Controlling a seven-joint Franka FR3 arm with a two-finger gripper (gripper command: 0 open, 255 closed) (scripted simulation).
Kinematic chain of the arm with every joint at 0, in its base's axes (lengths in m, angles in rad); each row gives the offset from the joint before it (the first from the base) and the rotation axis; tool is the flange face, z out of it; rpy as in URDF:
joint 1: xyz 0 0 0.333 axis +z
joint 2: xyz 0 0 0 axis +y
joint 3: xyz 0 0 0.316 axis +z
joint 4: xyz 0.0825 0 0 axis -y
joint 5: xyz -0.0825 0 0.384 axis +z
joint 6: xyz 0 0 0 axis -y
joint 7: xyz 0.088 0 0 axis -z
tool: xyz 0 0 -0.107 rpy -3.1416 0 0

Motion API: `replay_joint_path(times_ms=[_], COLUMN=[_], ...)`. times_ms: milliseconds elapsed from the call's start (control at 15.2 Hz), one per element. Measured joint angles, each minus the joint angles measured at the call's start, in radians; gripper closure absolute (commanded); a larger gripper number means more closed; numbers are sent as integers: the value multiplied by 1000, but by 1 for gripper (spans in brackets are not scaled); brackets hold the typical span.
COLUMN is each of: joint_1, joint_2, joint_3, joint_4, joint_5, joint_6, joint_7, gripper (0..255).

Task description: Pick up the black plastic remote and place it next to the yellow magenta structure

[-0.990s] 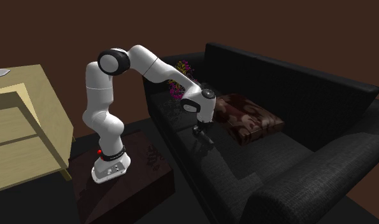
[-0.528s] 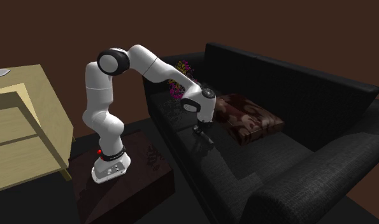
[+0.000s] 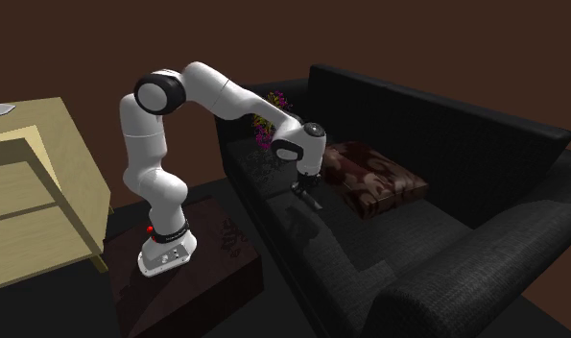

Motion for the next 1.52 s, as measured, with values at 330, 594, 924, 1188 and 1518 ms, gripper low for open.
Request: replay_joint_path(times_ms=[330, 594, 924, 1188, 1518], joint_1=[17, 24, 31, 32, 34], joint_2=[-53, -93, -141, -178, -212], joint_3=[-14, -21, -21, -18, -8], joint_4=[25, 50, 83, 113, 159], joint_5=[-67, -115, -170, -211, -247], joint_6=[-42, -81, -131, -175, -234], joint_7=[58, 98, 148, 183, 223], gripper=[255, 255, 255, 255, 255])
